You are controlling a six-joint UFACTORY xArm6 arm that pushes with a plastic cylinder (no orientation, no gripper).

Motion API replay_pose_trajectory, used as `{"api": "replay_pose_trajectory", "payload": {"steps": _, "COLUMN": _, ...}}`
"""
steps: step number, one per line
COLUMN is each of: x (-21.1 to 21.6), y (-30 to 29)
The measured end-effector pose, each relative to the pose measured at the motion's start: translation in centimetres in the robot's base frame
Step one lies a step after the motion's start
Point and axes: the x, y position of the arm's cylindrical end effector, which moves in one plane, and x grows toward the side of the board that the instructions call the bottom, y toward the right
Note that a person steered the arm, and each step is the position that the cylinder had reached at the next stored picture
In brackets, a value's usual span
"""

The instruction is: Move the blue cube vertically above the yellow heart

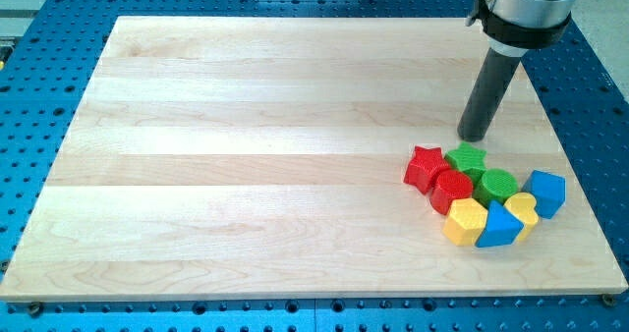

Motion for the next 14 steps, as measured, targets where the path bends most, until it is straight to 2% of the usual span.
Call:
{"api": "replay_pose_trajectory", "payload": {"steps": 1, "x": 0.5, "y": 0.3}}
{"api": "replay_pose_trajectory", "payload": {"steps": 2, "x": -0.5, "y": 3.6}}
{"api": "replay_pose_trajectory", "payload": {"steps": 5, "x": 0.9, "y": 14.6}}
{"api": "replay_pose_trajectory", "payload": {"steps": 6, "x": 8.3, "y": 9.8}}
{"api": "replay_pose_trajectory", "payload": {"steps": 7, "x": 12.6, "y": 5.6}}
{"api": "replay_pose_trajectory", "payload": {"steps": 8, "x": 9.3, "y": -0.2}}
{"api": "replay_pose_trajectory", "payload": {"steps": 9, "x": 7.1, "y": -1.2}}
{"api": "replay_pose_trajectory", "payload": {"steps": 10, "x": 10.9, "y": -0.9}}
{"api": "replay_pose_trajectory", "payload": {"steps": 11, "x": 10.3, "y": 1.5}}
{"api": "replay_pose_trajectory", "payload": {"steps": 12, "x": 6.2, "y": 0.5}}
{"api": "replay_pose_trajectory", "payload": {"steps": 14, "x": 6.4, "y": 3.5}}
